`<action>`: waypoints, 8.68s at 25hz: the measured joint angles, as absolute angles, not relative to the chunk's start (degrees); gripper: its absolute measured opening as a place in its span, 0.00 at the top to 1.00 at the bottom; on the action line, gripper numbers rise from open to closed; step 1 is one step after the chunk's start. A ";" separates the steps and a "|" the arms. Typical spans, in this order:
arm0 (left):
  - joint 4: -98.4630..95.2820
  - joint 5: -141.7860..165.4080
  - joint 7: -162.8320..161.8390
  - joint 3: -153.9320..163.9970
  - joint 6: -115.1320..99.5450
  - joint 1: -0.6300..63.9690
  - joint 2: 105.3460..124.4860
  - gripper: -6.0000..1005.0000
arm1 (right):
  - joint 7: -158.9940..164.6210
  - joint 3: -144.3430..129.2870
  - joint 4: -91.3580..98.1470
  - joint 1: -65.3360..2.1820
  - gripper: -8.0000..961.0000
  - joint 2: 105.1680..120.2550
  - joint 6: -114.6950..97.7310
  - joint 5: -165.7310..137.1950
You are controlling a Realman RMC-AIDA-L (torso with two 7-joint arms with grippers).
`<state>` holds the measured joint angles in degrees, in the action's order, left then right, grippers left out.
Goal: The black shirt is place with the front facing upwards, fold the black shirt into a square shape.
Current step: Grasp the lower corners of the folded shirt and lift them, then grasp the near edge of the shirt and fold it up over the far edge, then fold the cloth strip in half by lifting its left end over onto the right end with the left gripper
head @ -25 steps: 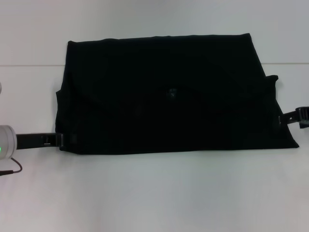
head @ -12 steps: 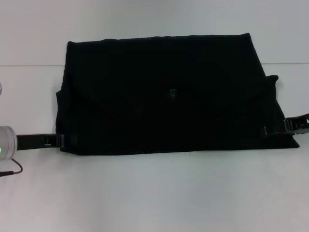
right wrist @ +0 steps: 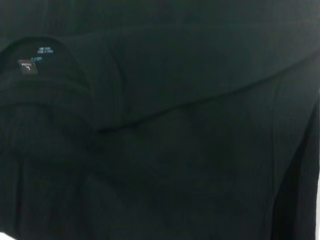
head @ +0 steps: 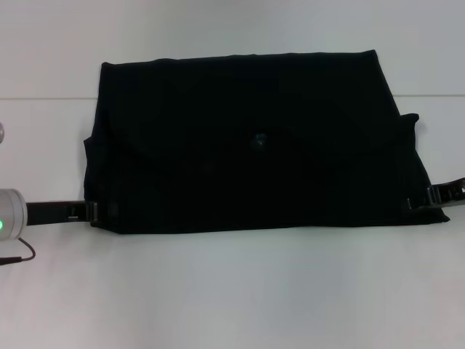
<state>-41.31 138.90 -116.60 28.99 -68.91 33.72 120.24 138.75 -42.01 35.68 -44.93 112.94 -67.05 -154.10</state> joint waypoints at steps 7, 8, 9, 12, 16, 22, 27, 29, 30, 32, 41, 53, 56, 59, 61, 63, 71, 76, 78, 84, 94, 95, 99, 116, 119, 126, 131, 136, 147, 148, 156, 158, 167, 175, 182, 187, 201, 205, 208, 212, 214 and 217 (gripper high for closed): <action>-41.30 138.80 -116.62 28.95 -69.11 33.75 120.24 0.96 | 138.69 -41.74 35.87 -44.76 0.57 112.78 -67.27 -153.86; -41.31 138.79 -116.66 28.95 -69.11 33.75 120.24 0.96 | 138.69 -41.70 35.88 -44.75 0.65 112.75 -67.29 -153.85; -41.32 138.78 -116.68 28.94 -69.11 33.75 120.24 0.96 | 138.69 -41.65 35.88 -44.75 0.70 112.70 -67.29 -153.84; -41.46 138.77 -116.64 28.88 -69.60 33.79 120.21 0.96 | 138.67 -41.57 35.95 -44.73 0.85 112.59 -67.35 -153.82; -42.22 138.77 -116.38 28.83 -71.64 33.84 120.13 0.96 | 138.26 -41.57 36.20 -44.64 0.91 112.19 -68.28 -153.80; -43.29 139.42 -116.85 28.82 -77.94 34.16 119.63 0.96 | 137.89 -41.02 38.29 -43.56 0.94 111.32 -74.29 -153.63; -43.57 141.11 -117.68 28.09 -86.10 34.22 118.86 0.96 | 136.79 -40.75 41.29 -41.61 0.95 111.13 -83.61 -153.61; -43.60 142.94 -117.75 26.46 -90.41 34.25 118.48 0.96 | 135.43 -40.70 42.62 -40.14 0.94 111.13 -89.38 -153.61; -43.62 143.85 -117.68 25.41 -92.64 34.27 118.30 0.96 | 135.07 -40.67 42.90 -39.79 0.94 111.12 -90.49 -153.61; -43.90 145.42 -117.34 23.76 -97.23 34.23 117.96 0.96 | 133.39 -40.60 43.86 -38.30 0.94 111.25 -94.83 -153.61; -45.98 153.90 -115.10 22.67 -113.78 33.49 117.41 0.96 | 125.85 -41.62 44.32 -33.52 0.93 111.65 -104.45 -154.26; -45.84 154.27 -113.50 19.05 -114.67 34.17 116.94 0.96 | 121.63 -37.33 42.66 -33.12 0.91 111.71 -104.58 -151.64; -45.49 154.00 -113.71 15.81 -113.94 35.17 116.21 0.96 | 121.31 -33.66 39.12 -33.74 0.91 110.06 -103.39 -148.64; -45.08 153.55 -114.76 13.57 -112.09 36.11 115.63 0.96 | 121.73 -29.72 34.62 -34.64 0.90 108.17 -101.64 -145.43; -44.97 151.57 -116.34 11.85 -109.42 36.49 115.21 0.96 | 121.79 -27.37 33.48 -34.94 0.90 107.69 -100.68 -142.81; -44.87 149.56 -117.40 10.48 -107.09 36.62 114.92 0.96 | 122.08 -25.25 33.26 -35.02 0.90 107.60 -99.45 -140.07; -41.43 139.67 -119.97 8.28 -92.12 36.74 114.47 0.96 | 122.41 -23.17 28.59 -35.37 0.89 108.28 -86.82 -126.57; -37.97 136.16 -118.82 9.11 -83.95 37.20 114.78 0.96 | 119.67 -23.11 27.16 -35.31 0.88 111.13 -74.84 -120.41; -36.52 135.04 -118.09 9.28 -80.49 37.40 115.02 0.96 | 118.18 -23.09 26.99 -35.24 0.88 112.35 -70.71 -118.28; -32.56 130.50 -113.56 9.33 -73.11 38.25 116.17 0.96 | 111.17 -23.55 25.84 -36.03 0.87 115.71 -60.75 -112.80; -30.80 125.68 -107.79 9.25 -63.59 39.31 118.03 0.96 | 101.80 -23.55 24.98 -39.04 0.86 118.94 -52.08 -105.12; -30.49 124.34 -107.07 9.20 -63.22 39.13 118.12 0.96 | 101.34 -23.56 24.92 -39.19 0.86 119.02 -51.55 -104.64; -29.10 120.08 -104.74 9.19 -61.56 38.75 118.60 0.96 | 97.81 -23.61 24.07 -39.79 0.85 119.43 -48.71 -101.55; -27.57 113.02 -94.42 9.26 -50.77 40.65 123.73 0.95 | 80.51 -23.75 16.62 -45.34 0.83 120.23 -34.17 -92.88; -26.41 111.06 -93.82 9.31 -49.06 40.78 123.87 0.95 | 74.82 -23.75 15.07 -46.33 0.82 120.22 -32.46 -90.45; -23.07 104.57 -90.53 9.24 -44.78 41.08 123.91 0.93 | 71.93 -23.55 14.60 -47.13 0.82 120.22 -31.53 -89.39; -21.39 100.29 -87.70 9.08 -44.61 40.95 123.93 0.84 | 71.86 -23.60 14.77 -47.00 0.73 120.10 -31.75 -89.35; -20.81 100.20 -86.90 8.85 -43.58 40.59 123.93 0.71 | 71.84 -23.67 14.59 -46.24 0.53 120.06 -33.17 -89.32; -29.35 107.12 -101.94 11.64 -67.66 32.62 122.62 0.33 | 67.62 -37.67 20.79 -33.81 0.13 119.38 -66.70 -90.11; -32.49 111.57 -109.35 12.65 -70.18 31.47 122.24 0.28 | 66.29 -39.91 21.44 -32.81 0.08 119.40 -68.86 -90.11; -44.46 123.69 -130.45 12.40 -81.10 25.34 120.84 0.10 | 58.28 -49.39 22.01 -29.06 0.01 119.50 -72.78 -90.10; -45.78 124.24 -132.67 12.33 -82.39 24.43 120.71 0.10 | 57.91 -50.71 21.96 -28.71 0.01 119.52 -72.84 -90.11; -48.07 132.09 -139.22 9.29 -90.27 22.61 119.56 0.10 | 57.86 -51.17 22.06 -28.40 0.02 119.53 -72.29 -90.08; -45.51 133.62 -142.37 9.33 -90.02 22.63 119.55 0.10 | 57.83 -51.09 22.12 -28.33 0.01 119.64 -72.08 -89.78; -44.19 136.18 -143.37 9.73 -88.12 23.17 119.46 0.10 | 57.83 -51.10 22.09 -28.25 0.01 119.71 -71.86 -89.72; -42.96 136.51 -143.86 9.57 -86.49 23.28 119.42 0.10 | 57.83 -51.13 22.07 -28.10 0.01 119.71 -71.79 -89.68; -42.03 136.59 -146.66 9.85 -81.63 23.67 119.42 0.10 | 57.83 -51.16 21.73 -28.54 0.02 119.80 -71.79 -89.88; -41.01 136.59 -146.73 9.92 -80.65 24.14 119.25 0.10 | 57.83 -51.15 21.65 -28.64 0.02 119.80 -71.79 -89.84; -40.26 136.59 -146.76 9.93 -79.96 24.46 119.08 0.10 | 57.83 -51.15 21.58 -28.65 0.02 119.82 -71.80 -89.88; -40.00 136.63 -146.78 9.94 -79.39 24.72 118.94 0.10 | 57.83 -51.24 21.50 -28.66 0.02 119.88 -71.80 -89.89; -39.99 136.64 -146.78 9.96 -79.20 24.83 118.91 0.10 | 57.83 -51.33 21.46 -28.69 0.02 119.93 -71.80 -89.86; -39.80 136.66 -146.78 10.02 -78.91 25.11 118.91 0.10 | 57.83 -51.41 21.44 -28.73 0.01 119.99 -71.80 -89.80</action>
<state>-39.80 136.66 -146.78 10.02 -78.91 25.10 118.91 57.83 -51.41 21.44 -28.73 119.99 -71.81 -89.80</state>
